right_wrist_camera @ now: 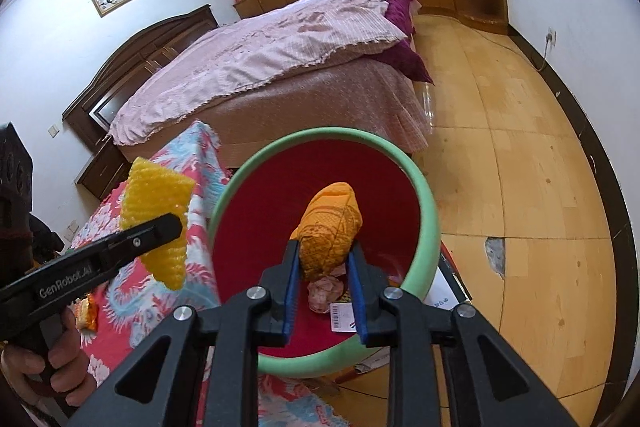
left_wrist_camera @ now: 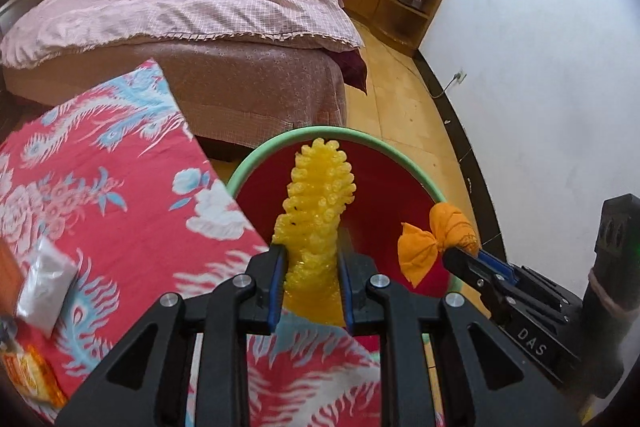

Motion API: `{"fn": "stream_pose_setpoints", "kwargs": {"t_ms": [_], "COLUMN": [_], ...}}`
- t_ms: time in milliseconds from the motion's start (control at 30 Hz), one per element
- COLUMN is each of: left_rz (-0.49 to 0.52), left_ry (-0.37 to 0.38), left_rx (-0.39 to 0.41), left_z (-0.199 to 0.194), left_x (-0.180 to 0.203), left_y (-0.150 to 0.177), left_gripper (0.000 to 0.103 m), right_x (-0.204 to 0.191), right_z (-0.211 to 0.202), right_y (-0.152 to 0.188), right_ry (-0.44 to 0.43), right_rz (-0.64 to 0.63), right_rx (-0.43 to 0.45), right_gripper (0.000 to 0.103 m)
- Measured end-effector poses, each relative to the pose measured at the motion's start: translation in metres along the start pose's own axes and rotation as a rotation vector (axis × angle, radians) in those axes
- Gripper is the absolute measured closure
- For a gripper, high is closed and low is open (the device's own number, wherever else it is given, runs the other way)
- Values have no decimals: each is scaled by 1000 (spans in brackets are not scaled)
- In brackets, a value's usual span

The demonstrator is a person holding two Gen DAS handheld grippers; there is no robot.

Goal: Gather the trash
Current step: 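Open both tools over the red bin to drop the foam net and bow, then move both open tools back over the table toward the remaining items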

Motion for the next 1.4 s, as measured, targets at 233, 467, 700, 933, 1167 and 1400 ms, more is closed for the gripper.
{"fn": "stream_pose_setpoints", "kwargs": {"t_ms": [233,467,700,933,1167,1400], "left_rz": [-29,-44,-74,-114,-192,-272], "left_ry": [-36,-29,-44,-74,-127,-204], "left_rx": [-4,-2,19,34,52,71], "left_z": [9,4,-14,-40,-64,-84], "left_x": [-1,-4,-18,-46,-91,-146], "left_y": [-3,1,3,15,27,40], "left_gripper": [56,56,56,56,56,56], "right_x": [8,7,-1,-20,-50,-88], "right_z": [0,-5,-15,-23,-25,-21], "right_y": [1,3,5,8,12,18], "right_ry": [-16,-32,-36,-55,-86,-120], "right_rz": [17,32,26,19,-14,-62], "right_rx": [10,17,27,33,28,16], "right_gripper": [72,63,62,57,53,53]}}
Point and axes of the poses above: each gripper's, at about its wrist camera, not at the fingertips, and z roughly the way its jaws point, x to its right, y to its underside, the point moved 10 cm from there along z, roughly the way its jaws point, and after that the axes turned 15 degrees about -y, right-handed, at the moved point
